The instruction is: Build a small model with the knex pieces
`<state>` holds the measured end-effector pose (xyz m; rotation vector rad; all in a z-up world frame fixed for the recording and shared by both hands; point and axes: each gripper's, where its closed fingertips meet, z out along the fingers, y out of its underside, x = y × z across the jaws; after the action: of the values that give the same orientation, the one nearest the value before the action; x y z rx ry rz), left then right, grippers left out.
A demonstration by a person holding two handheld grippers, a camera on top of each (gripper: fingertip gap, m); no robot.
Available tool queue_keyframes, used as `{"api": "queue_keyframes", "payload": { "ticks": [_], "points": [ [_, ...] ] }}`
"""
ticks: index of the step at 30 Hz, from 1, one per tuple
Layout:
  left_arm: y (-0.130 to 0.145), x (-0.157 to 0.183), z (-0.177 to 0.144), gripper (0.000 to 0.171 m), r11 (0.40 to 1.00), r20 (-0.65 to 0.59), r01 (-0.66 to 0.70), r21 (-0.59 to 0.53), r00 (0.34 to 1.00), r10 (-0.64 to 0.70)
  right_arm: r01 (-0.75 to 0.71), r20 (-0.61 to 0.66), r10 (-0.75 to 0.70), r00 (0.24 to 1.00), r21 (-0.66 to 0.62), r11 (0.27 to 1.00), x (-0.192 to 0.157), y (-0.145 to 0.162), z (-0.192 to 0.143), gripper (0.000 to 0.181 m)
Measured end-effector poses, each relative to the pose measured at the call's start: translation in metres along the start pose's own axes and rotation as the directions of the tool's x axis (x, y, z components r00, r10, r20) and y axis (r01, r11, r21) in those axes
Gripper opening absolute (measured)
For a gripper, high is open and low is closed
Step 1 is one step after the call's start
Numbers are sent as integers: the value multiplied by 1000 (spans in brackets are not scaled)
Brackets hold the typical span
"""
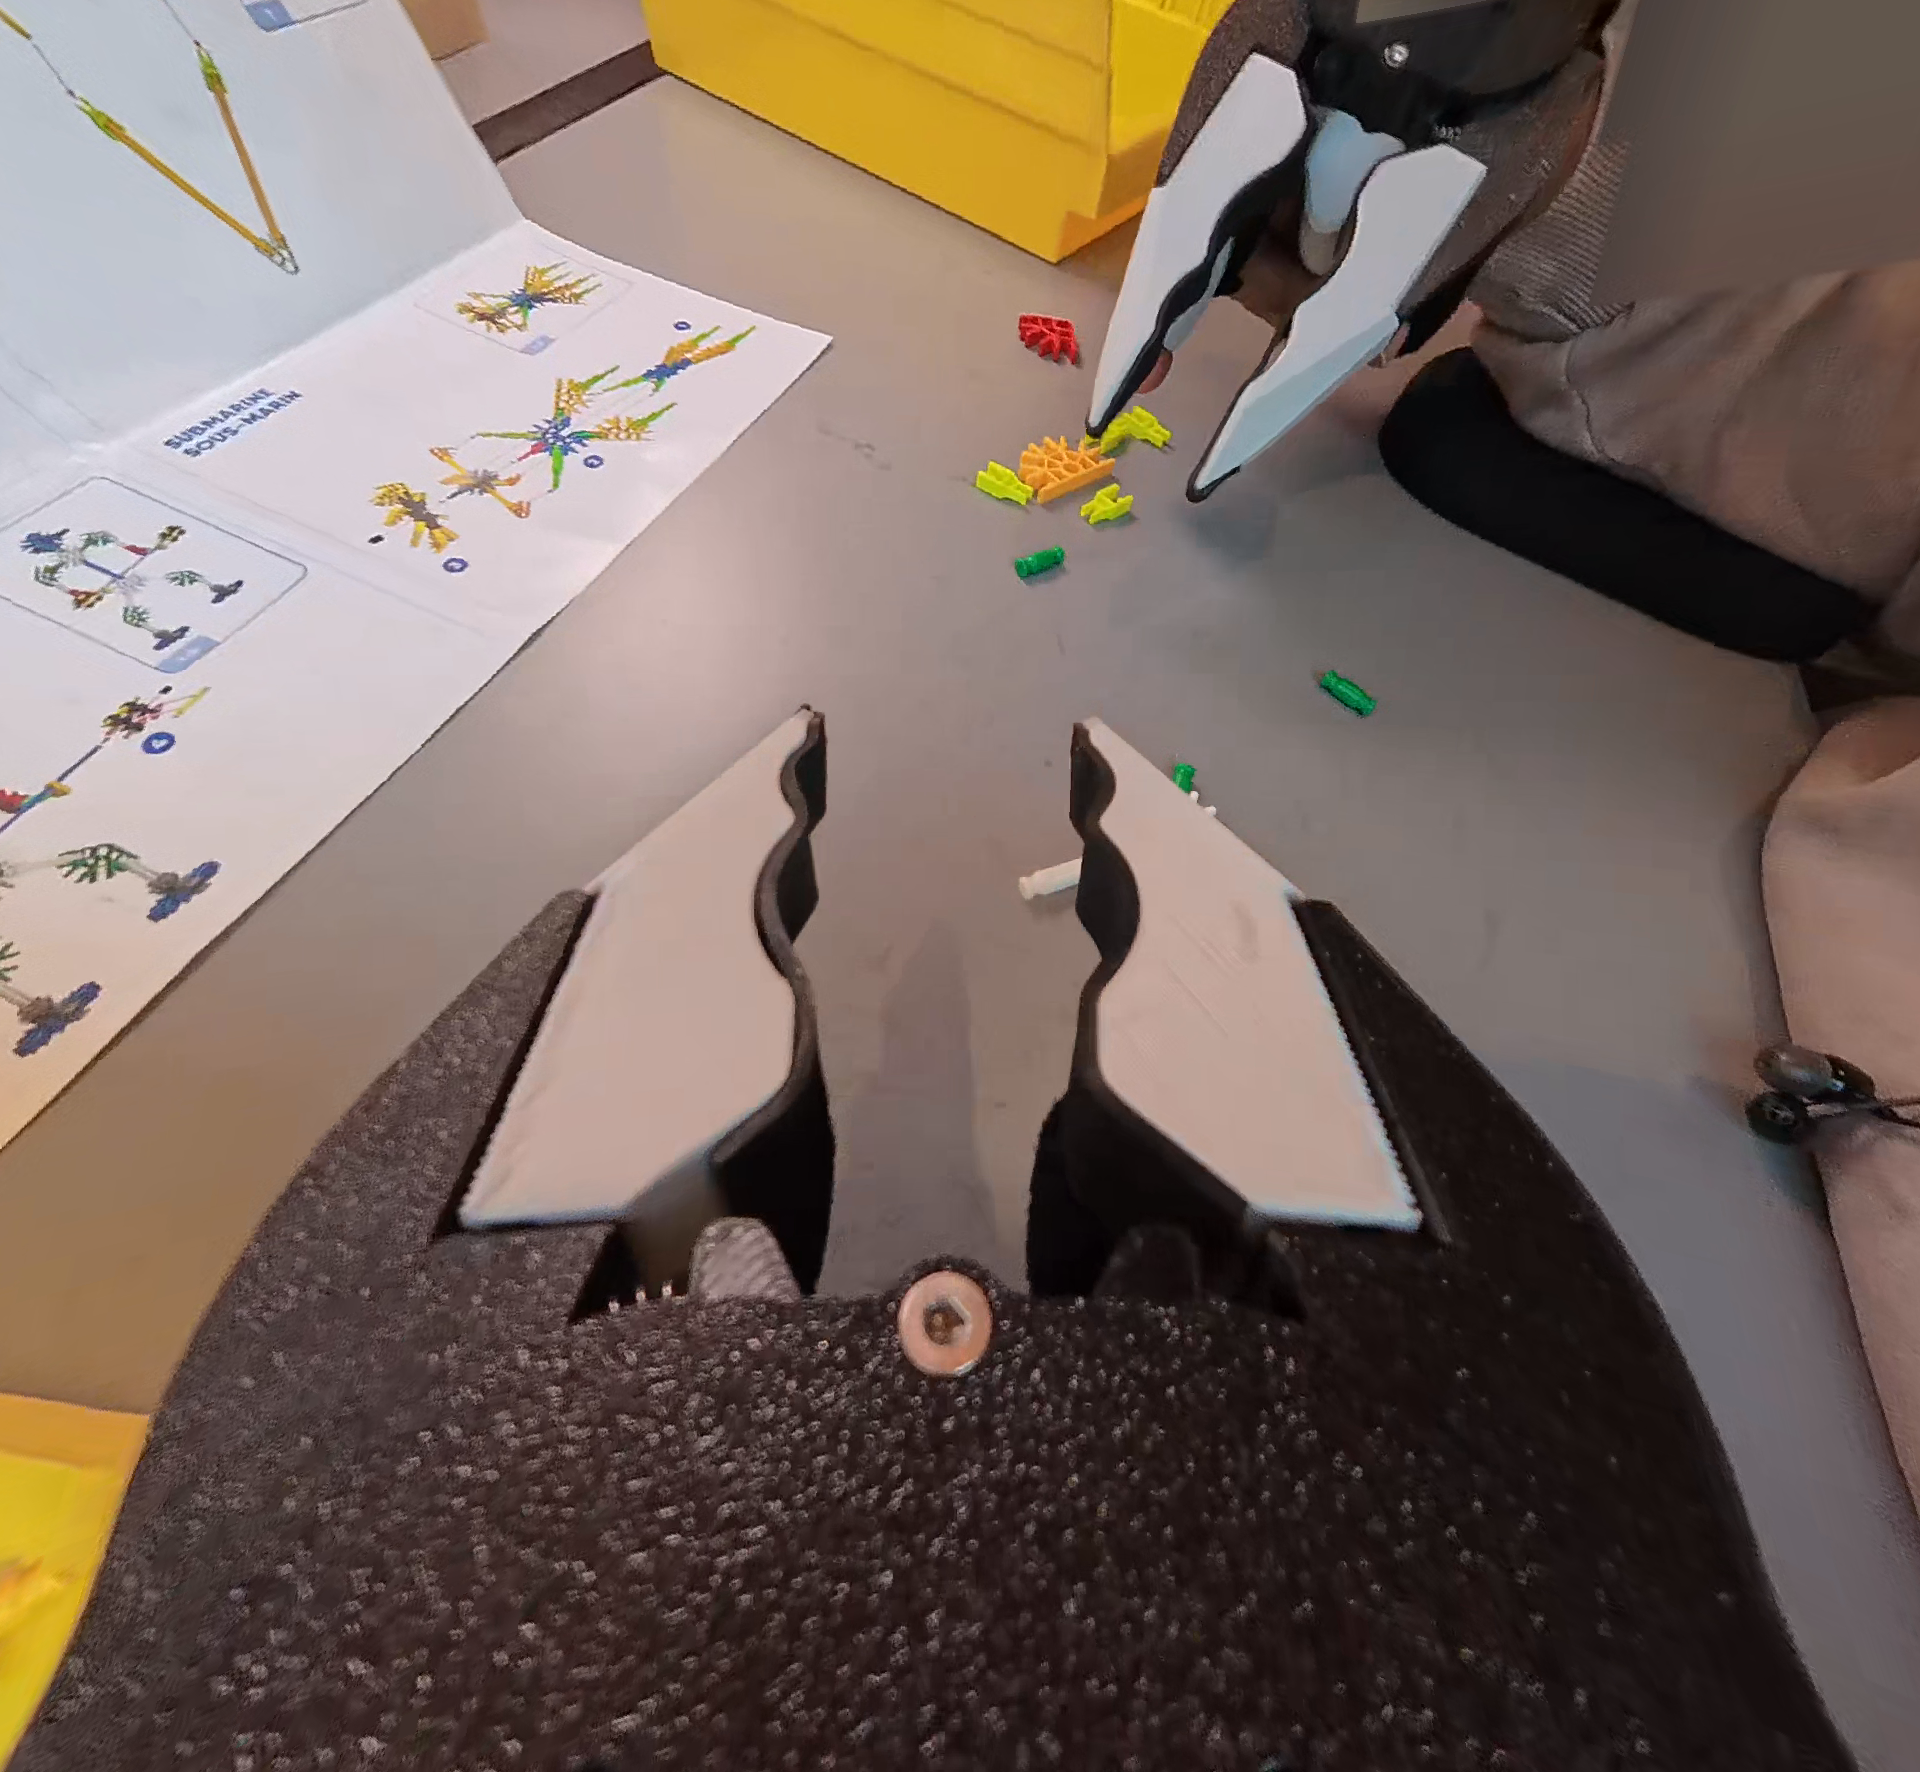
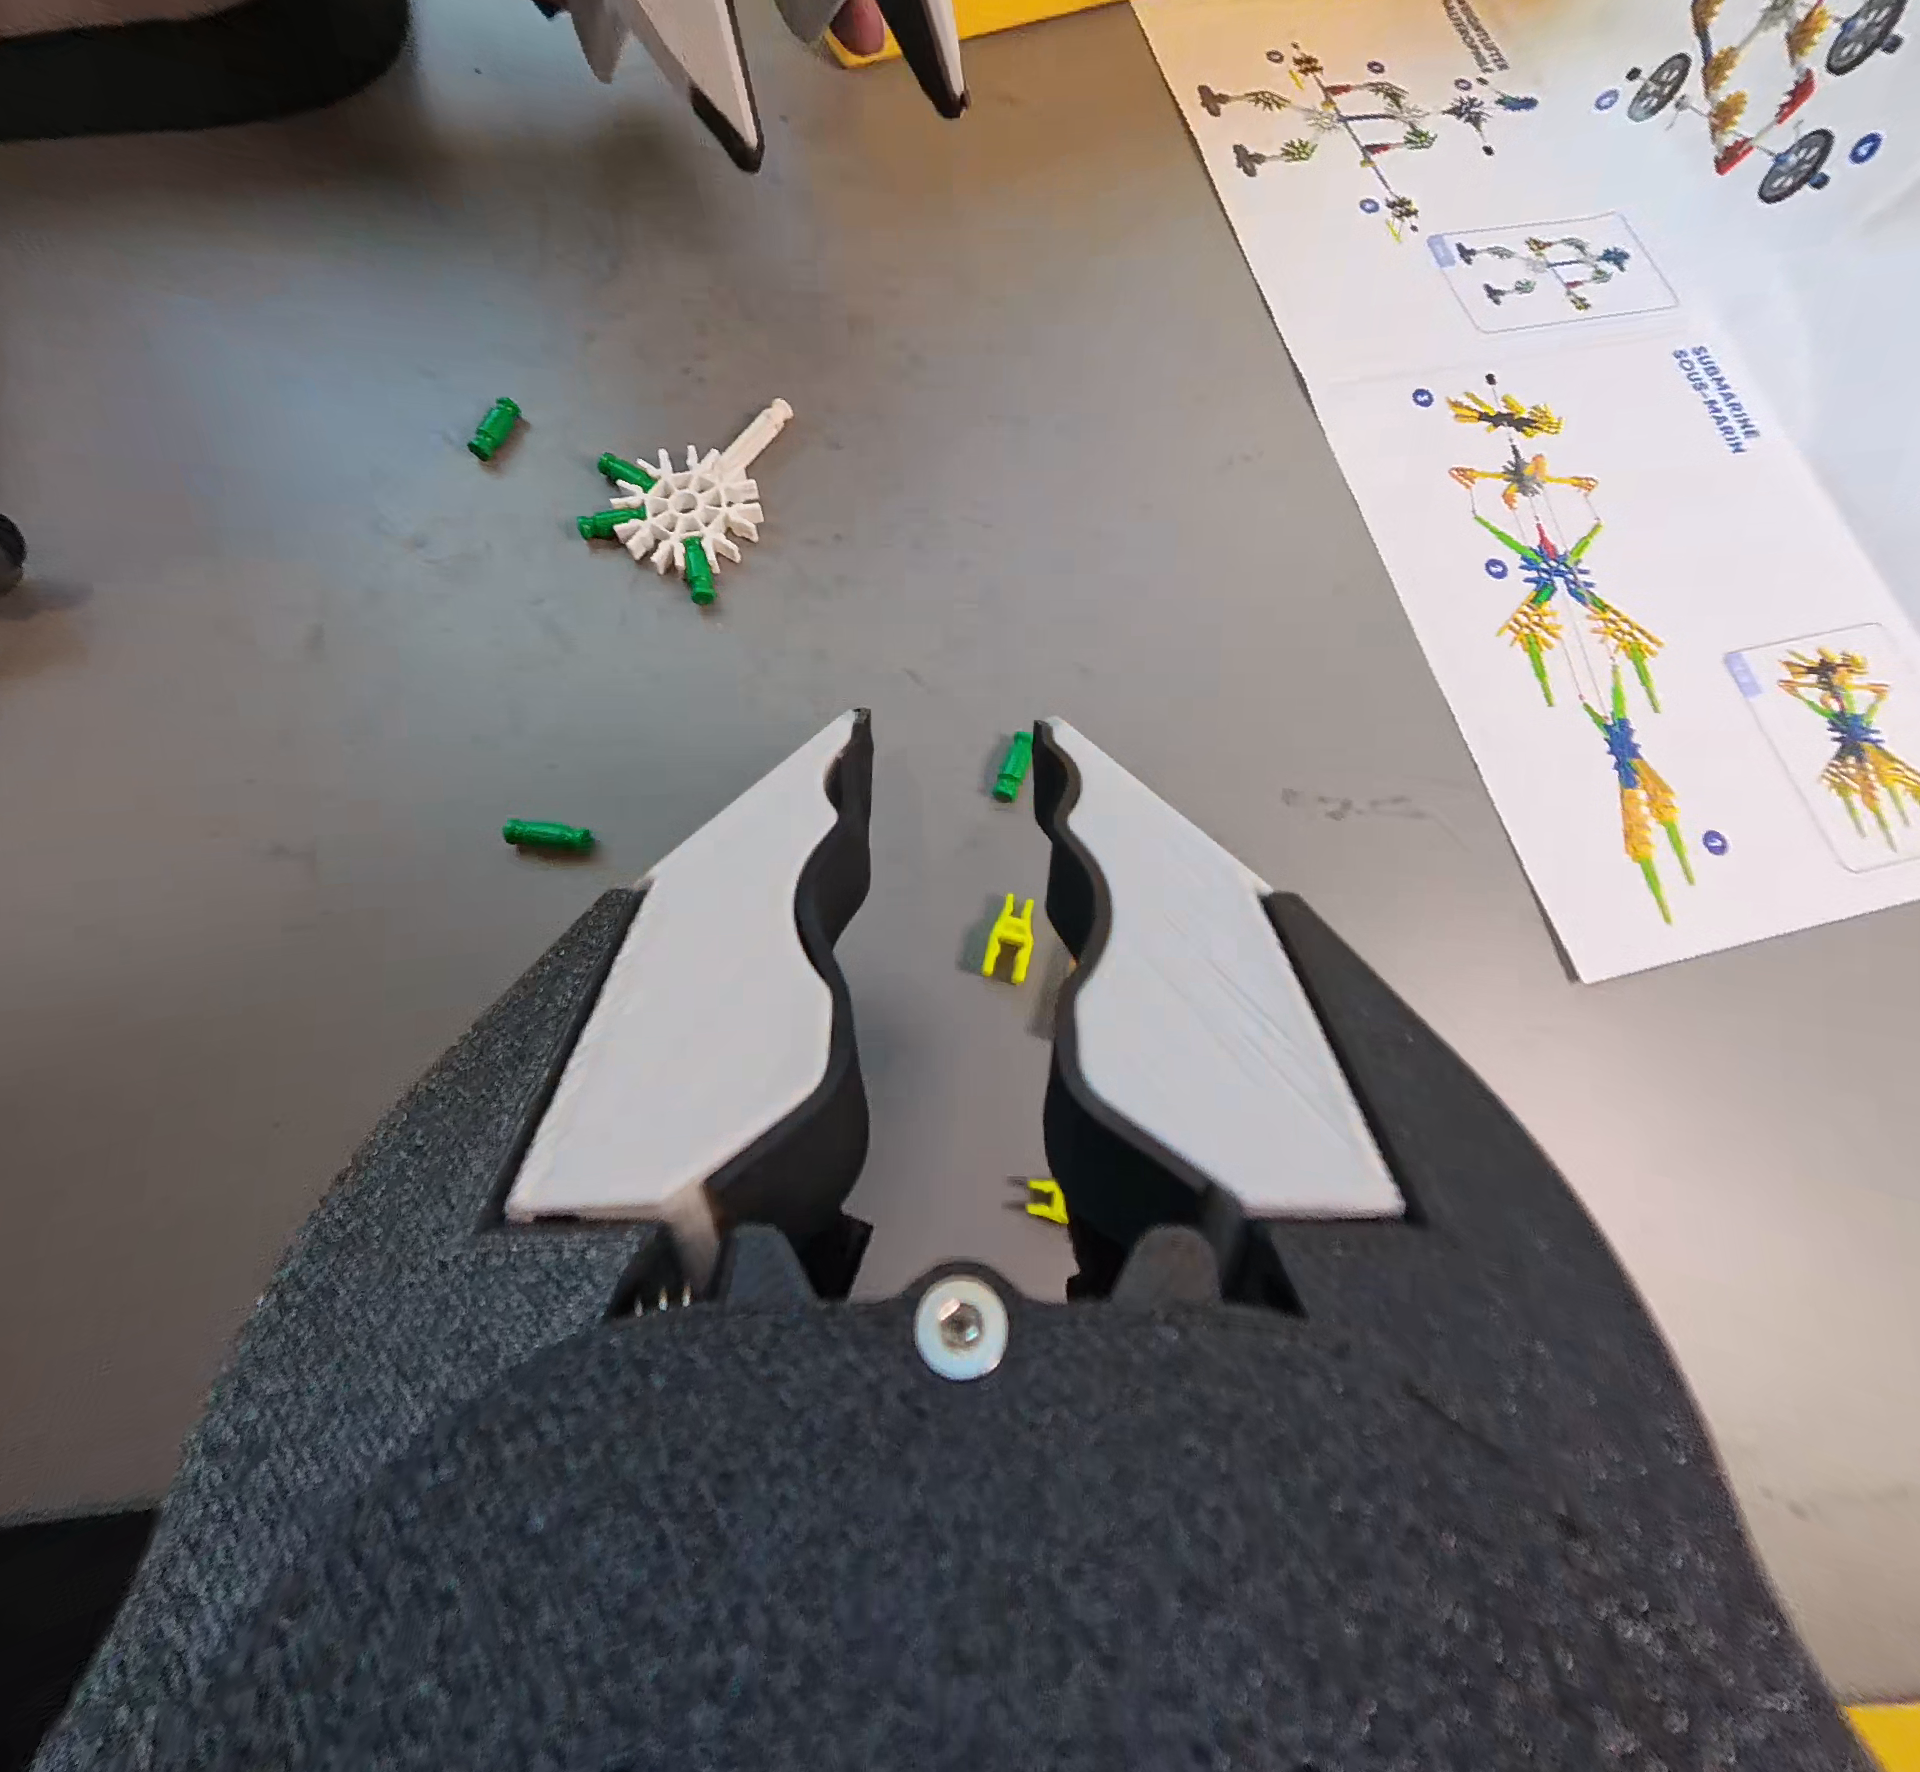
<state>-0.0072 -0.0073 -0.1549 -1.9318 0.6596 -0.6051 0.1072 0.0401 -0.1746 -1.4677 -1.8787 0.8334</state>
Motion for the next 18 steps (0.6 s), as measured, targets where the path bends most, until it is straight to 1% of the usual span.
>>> {"api": "queue_keyframes", "payload": {
  "ticks": [2, 3, 4, 5, 7, 8, 9, 12, 15, 18],
  "points": [
    [-1, -13, -2, 47, 998, 47, 65, 22, 997, -66, 8, -25, -8, 1000, -14, 1000, 5, 4, 1, 30],
    [-4, -15, -3, 39, 995, 53, 86, 44, 995, -88, 8, -37, -8, 999, -13, 1000, 7, 4, 1, 30],
    [-7, -18, -5, 34, 993, 66, 98, 68, 992, -103, 8, -53, -8, 999, -15, 1000, 10, 5, 1, 30],
    [-9, -19, -6, 34, 992, 75, 98, 82, 992, -105, 9, -67, -10, 998, -19, 1000, 13, 6, 1, 30],
    [-11, -21, -6, 33, 992, 93, 82, 95, 992, -90, 11, -86, -13, 996, -19, 1000, 16, 7, 2, 31],
    [-12, -21, -6, 32, 992, 101, 73, 102, 991, -83, 10, -95, -12, 995, -15, 1000, 18, 6, 2, 34],
    [-14, -20, -6, 31, 992, 103, 63, 110, 992, -74, 6, -119, -7, 993, -9, 1000, 22, 6, 2, 43],
    [-17, -19, -5, 28, 991, 113, 45, 127, 992, -59, -1, -168, 2, 986, 8, 1000, 31, 4, -1, 53],
    [-18, -24, -6, 27, 993, 169, 14, 121, 985, -35, 0, -194, -3, 981, -15, 1000, 35, 8, -5, 54],
    [-24, -24, -10, 24, 990, 198, -38, 136, 980, 11, -2, -205, -4, 979, -31, 1000, 37, 10, -8, 54]
  ]
}}
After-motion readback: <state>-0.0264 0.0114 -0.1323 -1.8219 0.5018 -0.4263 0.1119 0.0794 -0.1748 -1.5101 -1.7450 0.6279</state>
